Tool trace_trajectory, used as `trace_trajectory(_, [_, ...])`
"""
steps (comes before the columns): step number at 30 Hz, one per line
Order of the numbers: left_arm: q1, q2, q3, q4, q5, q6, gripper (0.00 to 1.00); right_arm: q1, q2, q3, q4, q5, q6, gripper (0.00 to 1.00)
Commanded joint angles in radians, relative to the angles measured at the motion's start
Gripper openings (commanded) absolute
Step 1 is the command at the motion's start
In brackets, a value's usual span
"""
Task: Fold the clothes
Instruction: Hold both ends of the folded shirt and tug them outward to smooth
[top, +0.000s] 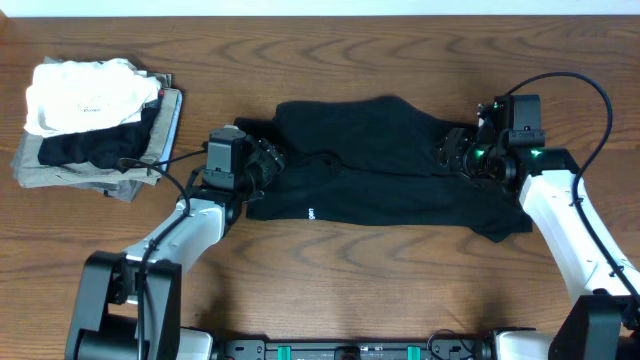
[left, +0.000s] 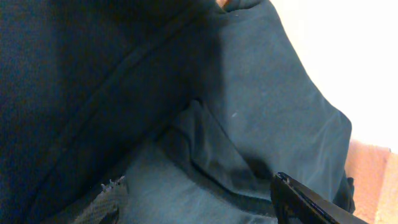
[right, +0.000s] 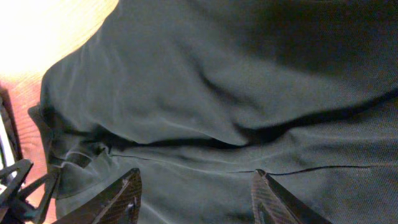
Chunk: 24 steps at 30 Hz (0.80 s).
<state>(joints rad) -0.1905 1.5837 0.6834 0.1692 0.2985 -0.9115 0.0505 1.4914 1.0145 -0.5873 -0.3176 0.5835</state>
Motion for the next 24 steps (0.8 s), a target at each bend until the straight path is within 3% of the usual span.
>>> trace_trajectory(1, [0.004, 0.021, 0.009, 0.023, 0.015, -0.003, 0.74, 0.009, -0.001, 0.006, -0.002, 0.006, -0.016, 0.56])
trace_trajectory(10, [0.004, 0.063, 0.009, 0.054, 0.015, -0.004, 0.70, 0.009, -0.001, 0.006, -0.001, 0.006, -0.016, 0.55])
trace_trajectory(15, [0.004, 0.077, 0.009, 0.084, 0.015, -0.003, 0.38, 0.009, -0.001, 0.006, -0.001, 0.007, -0.017, 0.56])
trace_trajectory(18, [0.004, 0.077, 0.009, 0.101, 0.014, -0.003, 0.29, 0.009, -0.001, 0.006, -0.001, 0.007, -0.017, 0.55])
trace_trajectory(22, [0.004, 0.077, 0.010, 0.104, -0.005, -0.003, 0.09, 0.009, -0.001, 0.006, -0.001, 0.007, -0.017, 0.55])
trace_trajectory(24, [0.004, 0.077, 0.010, 0.107, -0.004, -0.003, 0.06, 0.009, -0.001, 0.006, -0.001, 0.007, -0.016, 0.55])
